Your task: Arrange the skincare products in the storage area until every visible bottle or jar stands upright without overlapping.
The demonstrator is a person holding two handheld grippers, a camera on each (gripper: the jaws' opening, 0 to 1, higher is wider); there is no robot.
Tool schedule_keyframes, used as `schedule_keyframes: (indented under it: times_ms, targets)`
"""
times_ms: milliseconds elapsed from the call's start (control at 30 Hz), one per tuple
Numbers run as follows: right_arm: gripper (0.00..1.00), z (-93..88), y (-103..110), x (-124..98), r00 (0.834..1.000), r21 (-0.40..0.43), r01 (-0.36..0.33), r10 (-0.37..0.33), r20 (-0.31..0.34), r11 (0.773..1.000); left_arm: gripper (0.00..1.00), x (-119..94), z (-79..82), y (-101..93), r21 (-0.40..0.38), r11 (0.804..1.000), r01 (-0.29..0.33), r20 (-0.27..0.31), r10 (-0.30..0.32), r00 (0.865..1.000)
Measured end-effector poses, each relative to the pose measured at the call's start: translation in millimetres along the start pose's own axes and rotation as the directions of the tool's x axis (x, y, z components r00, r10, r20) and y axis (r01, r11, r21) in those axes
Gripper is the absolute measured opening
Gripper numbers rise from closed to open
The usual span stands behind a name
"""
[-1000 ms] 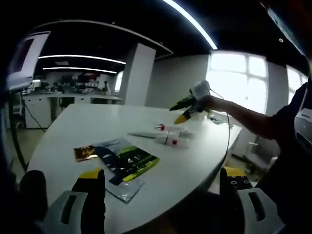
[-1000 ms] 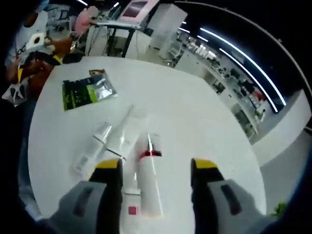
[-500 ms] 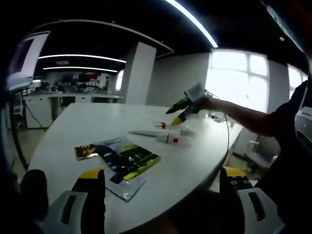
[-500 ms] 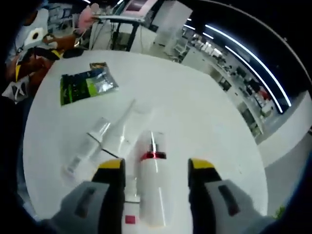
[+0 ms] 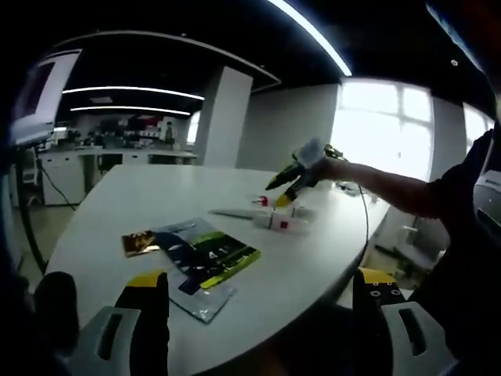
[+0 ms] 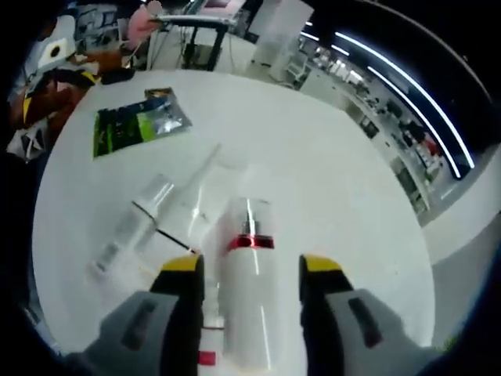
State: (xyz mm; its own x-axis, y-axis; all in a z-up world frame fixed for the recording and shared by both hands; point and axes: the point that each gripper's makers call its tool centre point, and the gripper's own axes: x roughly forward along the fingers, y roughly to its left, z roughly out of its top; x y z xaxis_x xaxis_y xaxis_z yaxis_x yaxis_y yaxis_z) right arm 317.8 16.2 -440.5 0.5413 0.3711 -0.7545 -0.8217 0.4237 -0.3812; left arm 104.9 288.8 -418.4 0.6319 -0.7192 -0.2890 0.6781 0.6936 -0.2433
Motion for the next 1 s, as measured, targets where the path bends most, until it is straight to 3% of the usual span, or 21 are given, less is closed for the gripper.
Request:
schedule_keyframes:
  times_ms: [467,700,1000]
  targets:
    - [0.47,-3.4,-0.6,7.8,0.999,0.006,-0.037,0.038,-0.026,0.999,1.00,0.6,0.8,-1.1,0.000,1.000,0.002,-0.004,-0.002,1.000]
    - [0.44,-5.0,2.2,14.5,0.995,0.029,-0.089,0.090,-0.038,0.996,1.00,0.6,0.9,-0.8,-0.001,1.000,0.003,-0.003,-0.003,1.000]
    - [0.44,-12.4,4.1,23.3,0.989,0.026,-0.116,0.118,-0.085,0.993,1.00,-0.6,-2.2,3.7,-0.011,1.000,-0.007,-0.003,0.007,1.000]
